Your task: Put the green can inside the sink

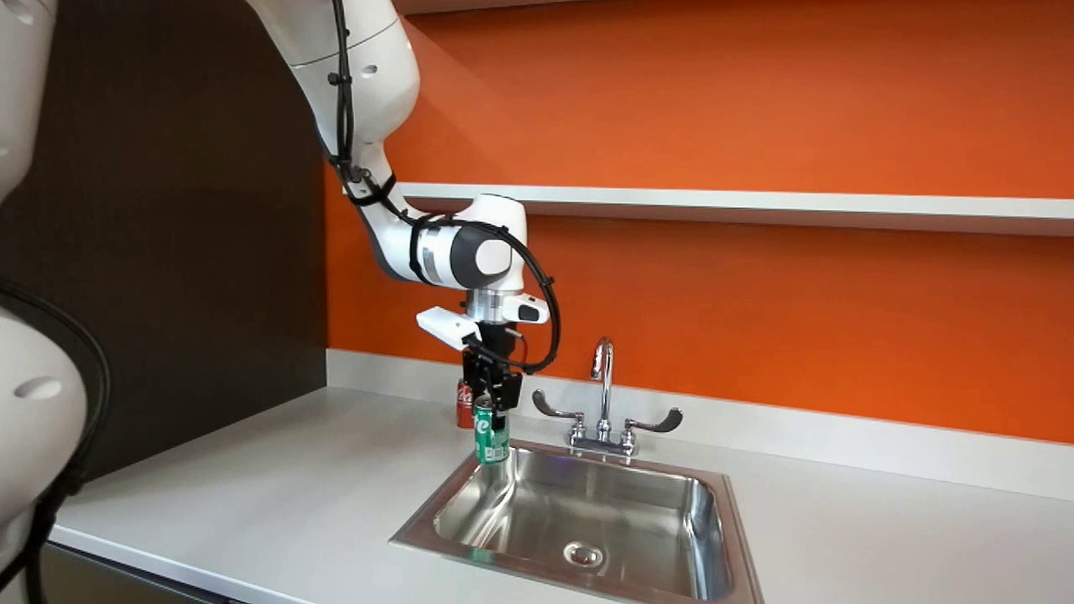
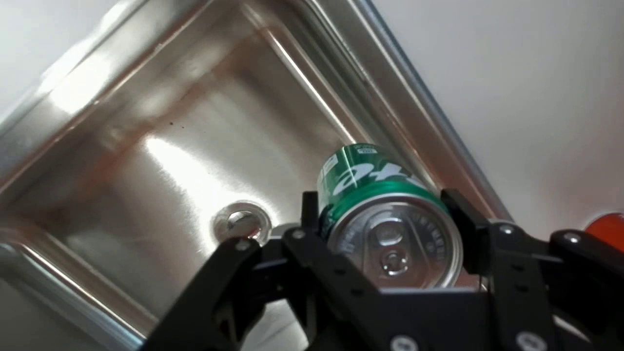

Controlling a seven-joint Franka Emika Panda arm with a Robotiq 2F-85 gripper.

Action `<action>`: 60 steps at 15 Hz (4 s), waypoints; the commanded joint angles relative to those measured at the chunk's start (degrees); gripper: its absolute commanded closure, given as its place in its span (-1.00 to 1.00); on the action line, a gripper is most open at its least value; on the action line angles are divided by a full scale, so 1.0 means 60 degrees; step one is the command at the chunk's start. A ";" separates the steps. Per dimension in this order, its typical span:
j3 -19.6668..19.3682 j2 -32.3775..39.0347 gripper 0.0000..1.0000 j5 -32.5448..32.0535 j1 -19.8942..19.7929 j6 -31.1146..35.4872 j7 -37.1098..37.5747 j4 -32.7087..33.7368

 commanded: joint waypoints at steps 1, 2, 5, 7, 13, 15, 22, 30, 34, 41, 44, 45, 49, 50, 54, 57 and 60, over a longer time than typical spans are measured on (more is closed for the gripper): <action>-0.0098 0.0300 0.23 0.0543 -0.0361 0.0413 -0.0019 0.0070; -0.0109 0.0454 0.23 0.0699 -0.0439 0.0476 -0.0085 0.0117; -0.0109 0.0990 0.23 0.1051 -0.0571 0.0746 -0.0132 0.0291; -0.0083 0.1366 0.23 0.1245 -0.0629 0.0867 -0.0171 0.0406; -0.0001 0.2387 0.23 0.1692 -0.0722 0.1096 -0.0213 0.0825; 0.0019 0.2697 0.23 0.1772 -0.0744 0.1116 -0.0224 0.0970; 0.0173 0.3512 0.23 0.2047 -0.0863 0.1198 -0.0297 0.1343; 0.0179 0.3839 0.23 0.2079 -0.0929 0.1233 -0.0288 0.1497; 0.0171 0.3848 0.23 0.2074 -0.0928 0.1213 -0.0271 0.1505; 0.0033 0.3341 -1.00 0.1962 -0.0839 0.1318 -0.0207 0.1224; -0.0067 0.3084 -1.00 0.1919 -0.0820 0.1323 -0.0152 0.1151; -0.0104 0.2961 -1.00 0.1906 -0.0816 0.1317 -0.0135 0.1117; -0.0227 0.2398 -1.00 0.1751 -0.0819 0.1233 -0.0313 0.0921; -0.0099 0.2191 -1.00 0.1735 -0.0930 0.1201 -0.0764 0.0833; 0.0048 0.1433 -1.00 0.1298 -0.0853 0.1471 -0.2231 0.0329; 0.0153 0.0727 -1.00 0.0763 -0.0677 0.1663 -0.3025 -0.0323; 0.0334 -0.0120 -1.00 0.0251 -0.0547 0.1950 -0.3715 -0.1254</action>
